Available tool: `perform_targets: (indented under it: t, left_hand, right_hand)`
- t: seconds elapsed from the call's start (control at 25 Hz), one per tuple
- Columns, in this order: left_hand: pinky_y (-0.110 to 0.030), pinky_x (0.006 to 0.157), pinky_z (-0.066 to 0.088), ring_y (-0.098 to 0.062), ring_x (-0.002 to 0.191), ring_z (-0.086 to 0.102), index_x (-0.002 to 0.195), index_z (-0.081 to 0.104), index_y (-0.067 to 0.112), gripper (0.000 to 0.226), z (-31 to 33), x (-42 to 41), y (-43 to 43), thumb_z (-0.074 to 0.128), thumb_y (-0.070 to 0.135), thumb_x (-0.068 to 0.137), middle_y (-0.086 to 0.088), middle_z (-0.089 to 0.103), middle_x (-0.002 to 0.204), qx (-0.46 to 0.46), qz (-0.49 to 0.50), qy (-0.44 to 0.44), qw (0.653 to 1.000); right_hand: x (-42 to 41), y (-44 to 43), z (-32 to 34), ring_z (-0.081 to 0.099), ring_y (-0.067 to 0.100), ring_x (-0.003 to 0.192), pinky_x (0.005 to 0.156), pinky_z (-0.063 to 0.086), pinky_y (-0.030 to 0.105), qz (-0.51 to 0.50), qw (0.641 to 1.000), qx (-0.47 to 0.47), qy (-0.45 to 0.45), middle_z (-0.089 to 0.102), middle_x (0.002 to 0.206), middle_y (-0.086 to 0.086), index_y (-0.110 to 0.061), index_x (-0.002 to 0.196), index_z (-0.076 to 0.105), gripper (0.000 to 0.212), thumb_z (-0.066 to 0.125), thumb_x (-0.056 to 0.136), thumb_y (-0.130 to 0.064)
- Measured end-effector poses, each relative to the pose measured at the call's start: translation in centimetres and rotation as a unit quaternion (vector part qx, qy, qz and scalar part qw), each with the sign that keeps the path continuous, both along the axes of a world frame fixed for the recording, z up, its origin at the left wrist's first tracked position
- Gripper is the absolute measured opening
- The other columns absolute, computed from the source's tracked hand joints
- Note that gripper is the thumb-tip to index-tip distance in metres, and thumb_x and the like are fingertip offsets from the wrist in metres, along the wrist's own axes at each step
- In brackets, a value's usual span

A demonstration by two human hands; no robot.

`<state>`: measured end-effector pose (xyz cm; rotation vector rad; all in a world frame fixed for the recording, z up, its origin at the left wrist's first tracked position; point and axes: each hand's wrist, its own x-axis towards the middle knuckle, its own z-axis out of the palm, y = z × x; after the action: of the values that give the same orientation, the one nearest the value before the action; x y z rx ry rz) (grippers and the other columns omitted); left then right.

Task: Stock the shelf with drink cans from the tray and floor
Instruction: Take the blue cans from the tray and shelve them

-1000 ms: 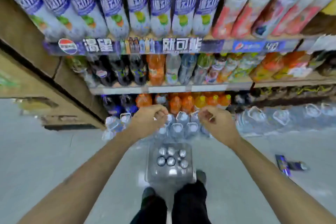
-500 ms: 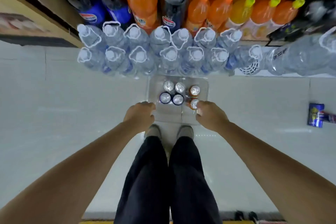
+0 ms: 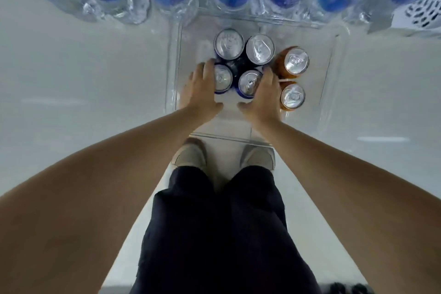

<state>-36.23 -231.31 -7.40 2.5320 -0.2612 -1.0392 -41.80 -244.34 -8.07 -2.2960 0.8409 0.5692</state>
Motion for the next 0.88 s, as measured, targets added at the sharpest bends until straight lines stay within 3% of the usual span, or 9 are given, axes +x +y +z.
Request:
perform_targets:
  t: [0.2,0.32,0.44,0.56,0.64,0.68,0.76,0.88]
  left_hand:
    - [-0.043,0.088,0.043,-0.033,0.109,0.058,0.131,0.042,0.017,0.079,-3.2,-0.2,0.0,0.083,0.024,0.063,-0.007,0.057,0.127,-0.017,0.042,-0.135,0.990]
    - [-0.036,0.076,0.047,-0.031,0.101,0.060,0.123,0.049,0.018,0.071,-2.7,-0.3,0.8,0.083,0.022,0.060,-0.005,0.062,0.117,-0.089,0.125,-0.113,0.982]
    - [-0.030,0.075,0.050,-0.023,0.098,0.061,0.116,0.053,0.020,0.069,0.0,-1.2,1.6,0.086,0.024,0.056,-0.001,0.065,0.112,-0.138,0.203,-0.090,0.965]
    - [-0.024,0.077,0.048,-0.015,0.096,0.060,0.112,0.054,0.023,0.071,4.9,-2.0,1.9,0.087,0.037,0.050,0.005,0.064,0.109,-0.163,0.270,-0.066,0.947]
    - [-0.023,0.081,0.047,-0.013,0.098,0.059,0.110,0.054,0.025,0.075,9.3,-2.3,2.3,0.082,0.048,0.044,0.005,0.062,0.109,-0.193,0.287,-0.048,0.937]
    - [-0.027,0.084,0.049,-0.014,0.099,0.059,0.110,0.053,0.026,0.075,11.4,-2.4,2.4,0.079,0.049,0.043,0.004,0.061,0.110,-0.213,0.293,-0.040,0.931]
    - [-0.041,0.090,0.051,-0.021,0.105,0.058,0.107,0.052,0.033,0.069,15.9,-2.2,2.3,0.078,0.042,0.045,-0.004,0.058,0.113,-0.271,0.319,-0.036,0.908]
    - [-0.053,0.097,0.047,-0.033,0.114,0.054,0.105,0.051,0.041,0.067,23.2,-0.9,1.9,0.081,0.031,0.046,-0.019,0.054,0.121,-0.358,0.363,-0.025,0.860]
  right_hand:
    - [-0.3,1.1,-3.2,0.051,0.031,0.117,0.098,0.046,0.037,-0.093,0.988,-0.010,-0.121,0.055,0.126,0.017,-0.003,0.126,0.041,0.072,0.078,0.065,0.002]
    - [-0.7,0.8,-2.4,0.058,0.029,0.102,0.079,0.045,0.025,-0.103,0.985,0.026,-0.136,0.061,0.114,0.015,-0.005,0.117,0.044,0.063,0.078,0.063,0.000]
    - [-1.6,0.5,0.8,0.057,0.022,0.093,0.071,0.043,0.014,-0.092,0.983,0.057,-0.147,0.060,0.107,0.006,-0.010,0.114,0.046,0.065,0.078,0.058,0.000]
    - [-2.2,0.4,6.1,0.053,0.003,0.086,0.069,0.037,0.000,-0.147,0.973,0.081,-0.159,0.055,0.099,-0.010,-0.015,0.114,0.049,0.070,0.082,0.053,-0.006]
    - [-2.1,-0.3,10.6,0.055,-0.002,0.089,0.076,0.042,0.006,-0.179,0.963,0.117,-0.164,0.056,0.099,-0.014,-0.025,0.110,0.051,0.071,0.084,0.049,-0.012]
    - [-1.9,-0.8,12.8,0.058,0.003,0.092,0.080,0.048,0.017,-0.190,0.957,0.140,-0.166,0.059,0.100,-0.010,-0.032,0.105,0.052,0.068,0.084,0.047,-0.014]
    - [-1.2,-2.0,17.5,0.062,0.011,0.091,0.080,0.054,0.030,-0.210,0.939,0.205,-0.179,0.063,0.099,-0.009,-0.039,0.095,0.052,0.065,0.083,0.044,-0.012]
    - [0.1,-4.0,24.3,0.067,0.012,0.084,0.070,0.055,0.025,-0.206,0.894,0.336,-0.214,0.070,0.092,-0.009,-0.026,0.101,0.060,0.062,0.081,0.048,-0.001]
